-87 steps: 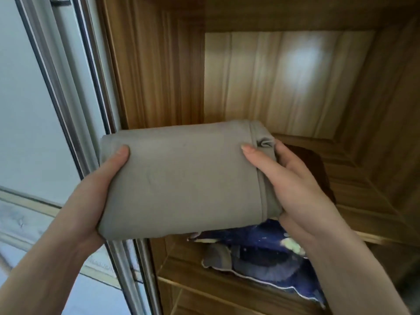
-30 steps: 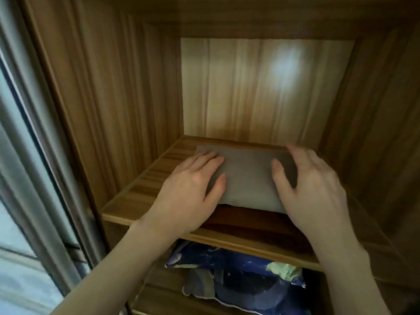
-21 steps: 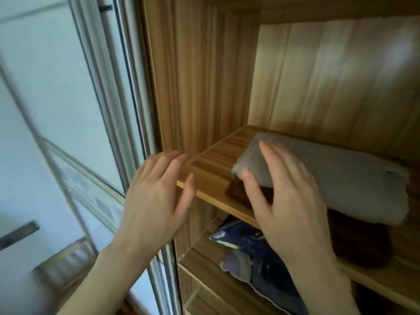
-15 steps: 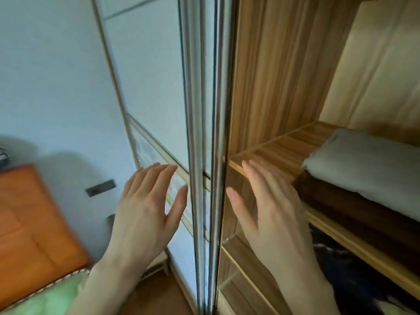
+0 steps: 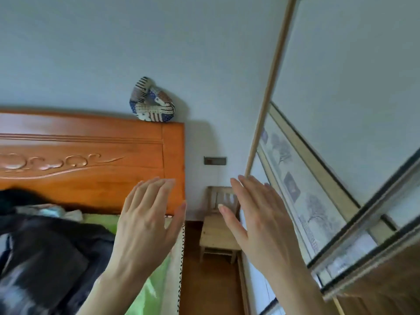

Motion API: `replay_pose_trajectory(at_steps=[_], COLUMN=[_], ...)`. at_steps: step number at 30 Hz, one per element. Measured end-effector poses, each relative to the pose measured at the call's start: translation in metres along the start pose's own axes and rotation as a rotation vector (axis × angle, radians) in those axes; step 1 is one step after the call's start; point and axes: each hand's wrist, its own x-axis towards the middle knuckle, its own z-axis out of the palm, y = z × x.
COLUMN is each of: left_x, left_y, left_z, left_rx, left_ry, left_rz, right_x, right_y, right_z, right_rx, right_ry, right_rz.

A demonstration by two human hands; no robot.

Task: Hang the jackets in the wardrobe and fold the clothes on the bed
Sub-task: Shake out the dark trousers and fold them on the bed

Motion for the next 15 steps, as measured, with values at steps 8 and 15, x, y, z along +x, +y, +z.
replay_pose_trajectory(at_steps=[8,15], left_x=[-0.044,-0.095], left_y=[-0.096,-0.143], left_z=[-0.029,-0.05], left_rx=[0.191,0.371], left_ry=[-0.011,0.096], left_rz=[-0.293,-0.586], right_x=[0.06,0.095], right_y=[-0.094,-0.168], right_z=[0.079,0.136], right_rx=[0.211,0.429], right_ry=[-0.072,-0.206], right_rz=[-0.281,-0.526])
